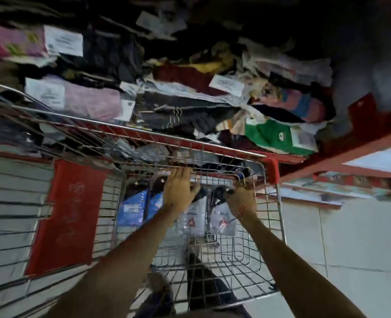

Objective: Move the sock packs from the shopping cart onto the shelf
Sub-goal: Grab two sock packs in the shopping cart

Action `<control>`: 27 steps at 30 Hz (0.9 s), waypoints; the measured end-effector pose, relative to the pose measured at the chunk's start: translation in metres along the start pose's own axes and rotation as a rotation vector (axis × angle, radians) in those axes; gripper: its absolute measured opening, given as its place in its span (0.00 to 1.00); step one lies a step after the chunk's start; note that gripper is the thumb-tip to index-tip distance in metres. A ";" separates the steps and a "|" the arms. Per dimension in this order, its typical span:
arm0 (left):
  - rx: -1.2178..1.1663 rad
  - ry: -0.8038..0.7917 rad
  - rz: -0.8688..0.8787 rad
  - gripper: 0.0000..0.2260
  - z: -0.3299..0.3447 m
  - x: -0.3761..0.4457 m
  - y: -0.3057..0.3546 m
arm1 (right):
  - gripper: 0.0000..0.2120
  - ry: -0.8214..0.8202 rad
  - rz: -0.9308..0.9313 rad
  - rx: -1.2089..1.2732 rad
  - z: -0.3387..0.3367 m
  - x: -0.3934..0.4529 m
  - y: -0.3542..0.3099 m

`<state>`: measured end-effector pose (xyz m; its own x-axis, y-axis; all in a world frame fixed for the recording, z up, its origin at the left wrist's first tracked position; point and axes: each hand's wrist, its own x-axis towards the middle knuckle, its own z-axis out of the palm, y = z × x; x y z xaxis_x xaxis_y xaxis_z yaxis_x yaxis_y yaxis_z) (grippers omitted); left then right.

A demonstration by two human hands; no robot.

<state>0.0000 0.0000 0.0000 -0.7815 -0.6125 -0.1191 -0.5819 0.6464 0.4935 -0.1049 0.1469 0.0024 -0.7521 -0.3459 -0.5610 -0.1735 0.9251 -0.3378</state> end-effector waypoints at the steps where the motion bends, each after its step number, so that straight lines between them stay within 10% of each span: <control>1: -0.043 -0.104 -0.094 0.21 0.020 0.002 -0.004 | 0.17 -0.004 0.031 0.037 0.009 0.011 0.006; 4: -0.076 -0.355 -0.248 0.35 0.066 0.002 -0.010 | 0.38 -0.122 0.074 0.072 0.033 0.033 0.022; 11: -0.175 -0.468 -0.395 0.44 0.097 0.010 -0.008 | 0.48 -0.106 0.063 0.018 0.070 0.059 0.031; 27: -0.396 -0.240 -0.260 0.39 -0.039 -0.018 0.003 | 0.39 0.176 -0.130 0.146 -0.023 -0.042 -0.029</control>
<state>0.0207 -0.0049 0.0377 -0.6797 -0.5778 -0.4518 -0.6696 0.2373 0.7038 -0.0831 0.1386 0.0533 -0.8306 -0.4163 -0.3698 -0.1923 0.8377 -0.5111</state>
